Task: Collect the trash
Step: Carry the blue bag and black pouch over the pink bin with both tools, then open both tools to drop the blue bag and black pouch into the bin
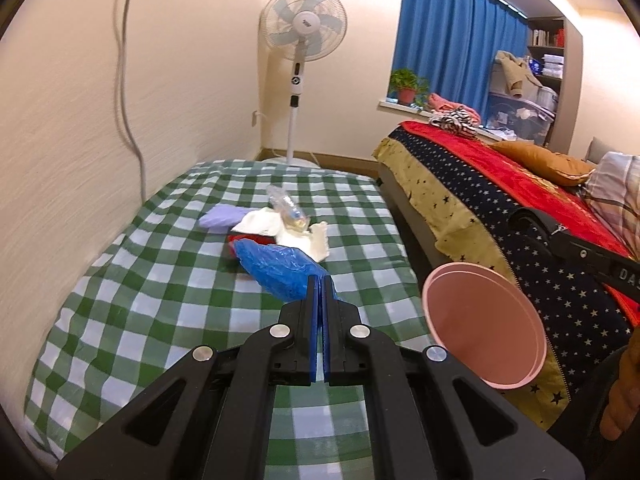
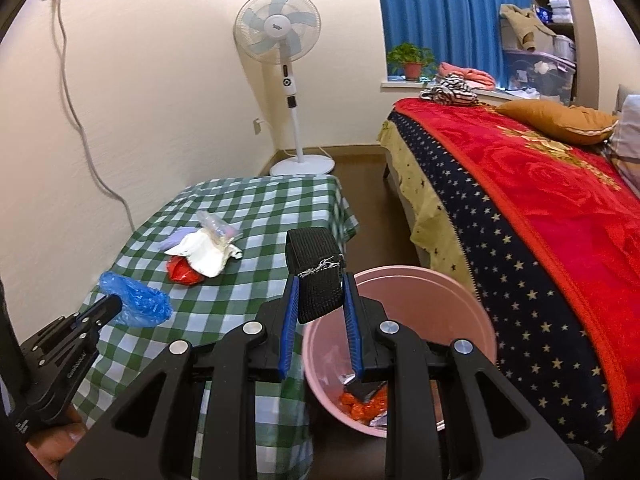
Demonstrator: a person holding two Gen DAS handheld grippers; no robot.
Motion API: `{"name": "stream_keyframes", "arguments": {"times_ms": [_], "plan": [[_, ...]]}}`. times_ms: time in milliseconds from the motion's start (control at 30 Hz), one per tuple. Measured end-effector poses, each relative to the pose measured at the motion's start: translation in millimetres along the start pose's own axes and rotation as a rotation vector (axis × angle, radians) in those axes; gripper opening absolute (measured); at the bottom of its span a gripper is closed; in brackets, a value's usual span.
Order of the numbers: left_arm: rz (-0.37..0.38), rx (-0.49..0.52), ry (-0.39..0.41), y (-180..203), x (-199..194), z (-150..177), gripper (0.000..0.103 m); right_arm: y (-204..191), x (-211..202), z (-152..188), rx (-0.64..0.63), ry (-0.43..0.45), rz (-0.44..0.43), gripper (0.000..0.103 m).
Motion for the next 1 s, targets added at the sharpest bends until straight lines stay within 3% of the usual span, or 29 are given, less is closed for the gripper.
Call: {"name": "stream_keyframes", "arguments": {"times_ms": [367,1000], "plan": [[0.075,0.045,0.026,34.1,1.5,-4.8,0.001,50.1,-4.5,-13.2,0.058,0.028,0.089,0.023],[0.252,0.124,0.05,100.4,13.9,-2.7,0.001,85.1,16.3,-3.0,0.131,0.024,0.158,0.023]]}}
Point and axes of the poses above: each gripper's, at about its wrist camera, not at the fingertips, and x roughly the way its jaws point, y to its right, z to its underside, the point moved 10 cm from there along x, roughly the way its jaws point, and after that the axes turned 8 degrees about -z, right-handed, at the moved point
